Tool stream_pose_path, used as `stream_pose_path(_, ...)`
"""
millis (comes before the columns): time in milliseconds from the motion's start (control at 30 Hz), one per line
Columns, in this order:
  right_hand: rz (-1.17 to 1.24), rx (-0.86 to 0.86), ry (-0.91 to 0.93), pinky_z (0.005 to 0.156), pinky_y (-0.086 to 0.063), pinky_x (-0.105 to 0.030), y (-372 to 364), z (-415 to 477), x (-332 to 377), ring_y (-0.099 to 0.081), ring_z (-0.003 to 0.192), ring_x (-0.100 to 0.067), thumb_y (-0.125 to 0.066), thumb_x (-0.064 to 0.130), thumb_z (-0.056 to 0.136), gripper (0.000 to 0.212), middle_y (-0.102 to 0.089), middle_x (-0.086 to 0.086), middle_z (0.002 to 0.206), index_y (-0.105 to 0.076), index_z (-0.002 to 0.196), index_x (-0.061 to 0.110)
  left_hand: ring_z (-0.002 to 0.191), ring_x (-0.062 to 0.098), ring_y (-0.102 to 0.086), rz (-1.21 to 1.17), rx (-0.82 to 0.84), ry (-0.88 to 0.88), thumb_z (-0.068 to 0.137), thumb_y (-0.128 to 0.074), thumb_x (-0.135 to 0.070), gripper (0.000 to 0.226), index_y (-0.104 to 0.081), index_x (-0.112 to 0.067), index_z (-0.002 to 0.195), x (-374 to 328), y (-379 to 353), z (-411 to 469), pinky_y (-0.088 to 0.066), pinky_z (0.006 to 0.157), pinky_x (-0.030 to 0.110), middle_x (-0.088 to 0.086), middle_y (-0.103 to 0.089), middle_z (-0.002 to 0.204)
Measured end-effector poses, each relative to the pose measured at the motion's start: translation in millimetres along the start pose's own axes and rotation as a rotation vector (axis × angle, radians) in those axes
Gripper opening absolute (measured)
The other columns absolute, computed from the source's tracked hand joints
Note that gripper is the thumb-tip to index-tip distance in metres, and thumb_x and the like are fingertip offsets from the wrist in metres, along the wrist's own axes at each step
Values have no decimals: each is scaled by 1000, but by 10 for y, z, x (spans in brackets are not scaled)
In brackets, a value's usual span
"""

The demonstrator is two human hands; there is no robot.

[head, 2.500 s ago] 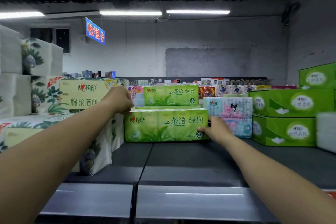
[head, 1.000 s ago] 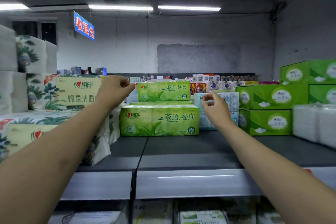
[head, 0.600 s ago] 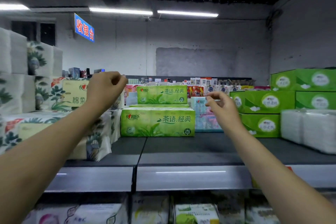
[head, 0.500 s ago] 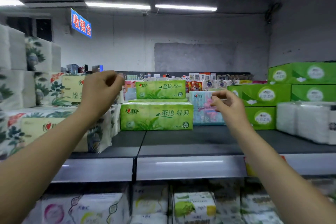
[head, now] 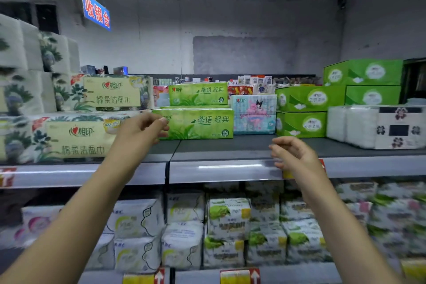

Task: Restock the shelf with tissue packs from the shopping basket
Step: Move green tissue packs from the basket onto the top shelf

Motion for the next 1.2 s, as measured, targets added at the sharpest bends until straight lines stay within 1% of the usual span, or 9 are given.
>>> stream_pose_path(133, 22, -17, -57, 74, -52, -27, 172, -320, 16, -67, 93, -15, -62, 20, 90, 7, -70, -3, 100, -66, 96, 20, 89, 13, -68, 52, -6, 46, 95, -54, -22, 16, -68, -18, 88, 52, 17, -497, -51, 86, 34, 1, -72, 86)
stream_pose_path(267, 54, -30, -125, 80, -53, -32, 373, -603, -8, -69, 91, -16, -60, 20, 90, 9, -71, -4, 96, -67, 96, 18, 80, 2, -69, 4, -52, 167, 93, -57, -22, 15, -69, -19, 85, 243, -76, -1028, -51, 85, 34, -9, -75, 81)
stream_pose_path(400, 4, -27, -176, 82, -53, -34, 533, -778, -91, -68, 92, -18, -58, 18, 92, 10, -70, -5, 97, -66, 97, 18, 90, 11, -69, 38, -24, 258, 92, -59, -26, 14, -70, -23, 86, 399, -213, -1249, -51, 90, 40, -8, -74, 83)
stream_pose_path(467, -3, -36, -207, 82, -53, -34, 597, -838, -155, -67, 93, -18, -58, 18, 92, 9, -70, -5, 97, -66, 97, 18, 92, 12, -68, 53, -21, 275, 92, -59, -28, 13, -71, -24, 87, 431, -253, -1304, -51, 92, 43, -10, -74, 84)
stream_pose_path(600, -5, -83, -277, 83, -53, -36, 688, -938, -343, -66, 93, -21, -57, 19, 92, 10, -70, -5, 95, -66, 95, 18, 91, 15, -68, 8, -37, 316, 92, -58, -20, 13, -70, -17, 86, 453, -317, -1416, -51, 85, 34, 1, -74, 85)
stream_pose_path(700, 8, -112, -384, 87, -53, -42, 657, -1113, -548, -66, 93, -23, -55, 19, 94, 11, -70, -6, 97, -66, 95, 16, 92, 14, -68, -17, -40, 351, 92, -58, -21, 13, -70, -16, 90, 515, -328, -1560, -51, 87, 36, 2, -74, 88)
stream_pose_path(867, 54, -165, -469, 82, -53, -39, 628, -1406, -622, -66, 91, -26, -55, 16, 95, 11, -69, -12, 96, -65, 93, 12, 89, 14, -68, -82, -70, 419, 93, -56, -18, 14, -69, -12, 89, 575, -268, -1892, -50, 82, 33, 2, -73, 87)
stream_pose_path(1033, 68, -182, -487, 78, -51, -36, 606, -1653, -510, -66, 93, -24, -55, 18, 95, 12, -69, -11, 97, -65, 96, 12, 89, 15, -68, -83, -52, 462, 94, -56, -17, 14, -69, -13, 91, 576, -113, -2145, -49, 83, 31, 3, -73, 89)
stream_pose_path(1200, 54, -164, -492, 78, -52, -33, 495, -1945, -354, -67, 93, -24, -54, 17, 95, 12, -69, -10, 99, -65, 98, 14, 91, 16, -68, -10, -15, 452, 92, -58, -21, 13, -70, -19, 87, 572, 90, -2363, -50, 89, 38, -1, -75, 86)
Point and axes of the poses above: each hand's wrist, its own z-axis towards the middle knuckle, its own y-axis out of the back of the hand, x = y × z, the point moved 2 cm from there along z, towards the middle knuckle
